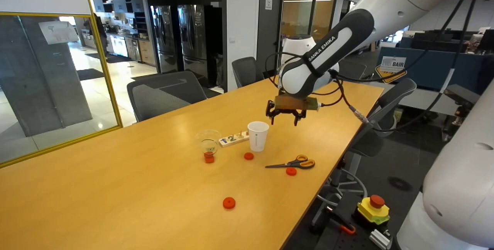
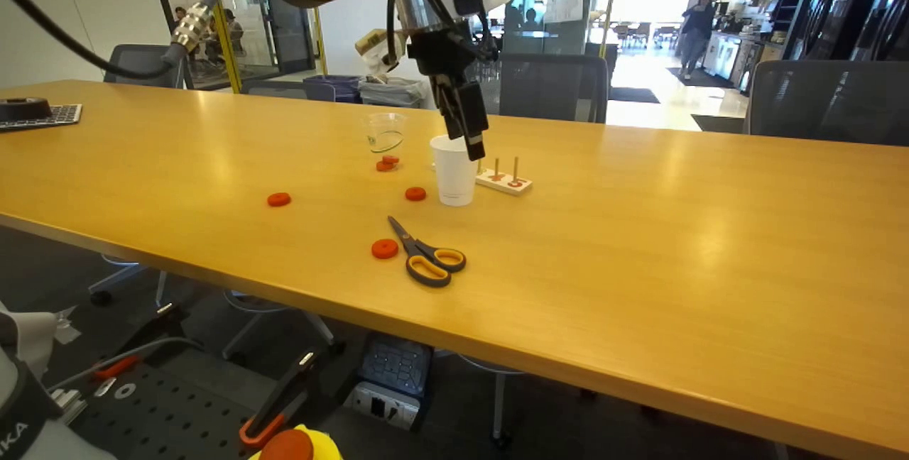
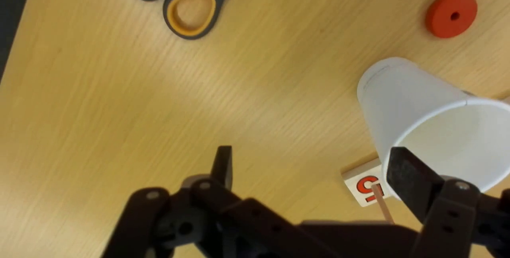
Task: Pick up the coloured tiles and put them in the cups
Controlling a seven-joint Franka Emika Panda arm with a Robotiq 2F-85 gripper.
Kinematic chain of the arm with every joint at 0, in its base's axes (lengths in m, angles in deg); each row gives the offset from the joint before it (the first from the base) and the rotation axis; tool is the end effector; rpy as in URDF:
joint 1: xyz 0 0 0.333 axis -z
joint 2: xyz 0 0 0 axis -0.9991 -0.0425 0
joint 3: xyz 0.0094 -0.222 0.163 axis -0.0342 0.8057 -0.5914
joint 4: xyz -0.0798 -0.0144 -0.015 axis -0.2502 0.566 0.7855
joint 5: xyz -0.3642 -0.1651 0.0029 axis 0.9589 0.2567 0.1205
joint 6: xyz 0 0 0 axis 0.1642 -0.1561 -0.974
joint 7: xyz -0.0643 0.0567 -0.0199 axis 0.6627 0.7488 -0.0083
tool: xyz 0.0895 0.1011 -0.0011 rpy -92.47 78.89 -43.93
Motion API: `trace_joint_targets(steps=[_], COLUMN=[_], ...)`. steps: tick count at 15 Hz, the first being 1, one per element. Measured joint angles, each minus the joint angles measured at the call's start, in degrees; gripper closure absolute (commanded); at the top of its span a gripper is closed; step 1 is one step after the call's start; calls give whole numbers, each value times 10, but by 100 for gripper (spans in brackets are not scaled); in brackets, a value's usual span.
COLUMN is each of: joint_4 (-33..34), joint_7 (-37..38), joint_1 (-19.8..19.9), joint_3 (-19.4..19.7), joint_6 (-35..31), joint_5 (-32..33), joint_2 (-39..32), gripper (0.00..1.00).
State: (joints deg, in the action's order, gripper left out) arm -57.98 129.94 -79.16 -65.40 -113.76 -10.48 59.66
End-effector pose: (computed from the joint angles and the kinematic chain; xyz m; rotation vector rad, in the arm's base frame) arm 0.4687 -0.1674 0.2753 2.7392 -1.2528 0.3482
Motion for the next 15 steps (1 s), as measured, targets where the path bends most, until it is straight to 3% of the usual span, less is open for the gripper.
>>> trace_joint_targets(steps=[3, 15], joint_4=[-35, -120], joint_7=[-25, -22], joint_1=[0, 14], joint_3=[-6, -26], joint_6=[-2, -56], joint_5=[-35, -28], joint_2=[4, -16], gripper=[0, 0])
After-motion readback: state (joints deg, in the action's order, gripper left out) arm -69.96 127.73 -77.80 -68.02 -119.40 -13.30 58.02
